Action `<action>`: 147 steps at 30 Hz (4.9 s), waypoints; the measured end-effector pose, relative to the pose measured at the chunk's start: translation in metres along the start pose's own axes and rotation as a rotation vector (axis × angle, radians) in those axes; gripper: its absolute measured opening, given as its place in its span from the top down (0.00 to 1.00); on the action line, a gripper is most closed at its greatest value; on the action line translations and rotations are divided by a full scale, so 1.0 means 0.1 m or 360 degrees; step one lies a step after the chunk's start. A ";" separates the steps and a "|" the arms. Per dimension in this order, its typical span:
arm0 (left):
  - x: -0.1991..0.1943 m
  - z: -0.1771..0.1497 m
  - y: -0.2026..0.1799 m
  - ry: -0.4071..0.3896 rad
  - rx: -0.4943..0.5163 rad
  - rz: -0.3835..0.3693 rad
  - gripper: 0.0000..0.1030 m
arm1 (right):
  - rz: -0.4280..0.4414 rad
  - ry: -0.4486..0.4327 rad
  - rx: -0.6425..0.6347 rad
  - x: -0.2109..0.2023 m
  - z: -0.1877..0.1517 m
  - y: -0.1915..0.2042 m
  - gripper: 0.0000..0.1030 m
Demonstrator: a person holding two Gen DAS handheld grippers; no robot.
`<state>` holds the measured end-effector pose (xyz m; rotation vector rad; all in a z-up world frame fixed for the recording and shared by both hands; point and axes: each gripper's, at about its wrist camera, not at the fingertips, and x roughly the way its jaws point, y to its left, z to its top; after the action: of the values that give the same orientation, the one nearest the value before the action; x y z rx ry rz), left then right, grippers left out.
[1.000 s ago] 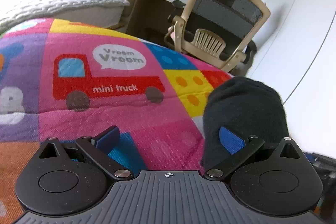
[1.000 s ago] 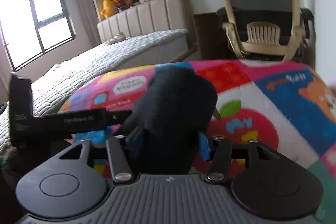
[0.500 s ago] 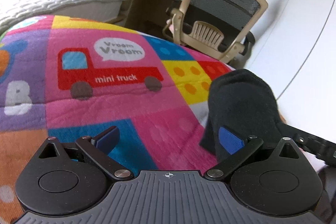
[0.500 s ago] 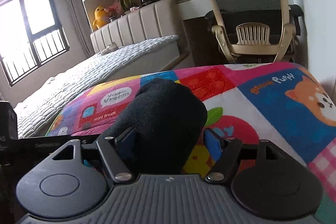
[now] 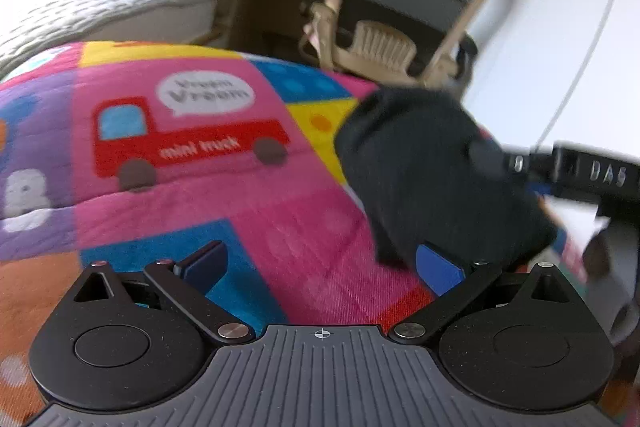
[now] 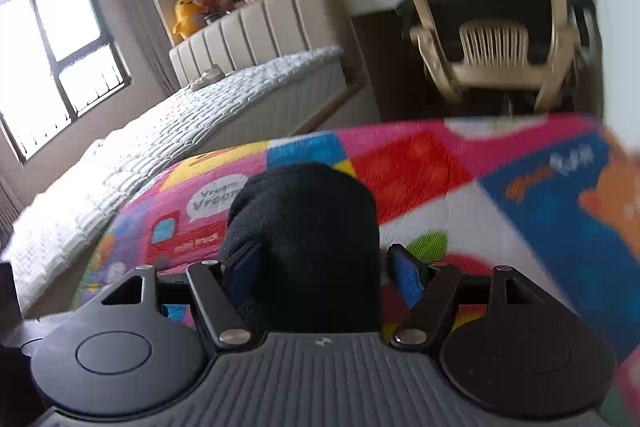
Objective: Fold clothes
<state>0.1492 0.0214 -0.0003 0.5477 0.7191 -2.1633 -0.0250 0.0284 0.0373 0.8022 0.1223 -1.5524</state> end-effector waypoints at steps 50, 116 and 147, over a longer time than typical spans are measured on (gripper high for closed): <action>-0.52 -0.25 -0.38 -0.0245 0.0203 -0.0058 0.00 | -0.0164 -0.0369 -0.0012 -1.10 -0.65 -0.28 0.01; -0.86 -1.02 -0.80 -0.0575 0.0500 0.0197 0.00 | -0.0569 -0.0630 -0.0187 -1.56 -1.64 -0.02 0.00; -0.87 -1.01 -0.75 -0.0567 0.0451 0.0175 0.00 | -0.0552 -0.0628 -0.0228 -1.56 -1.66 0.00 0.00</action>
<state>0.1580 0.1737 -0.0011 0.3202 0.1869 -2.1914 0.0329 0.2452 -0.0013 0.3615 0.0840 -1.9771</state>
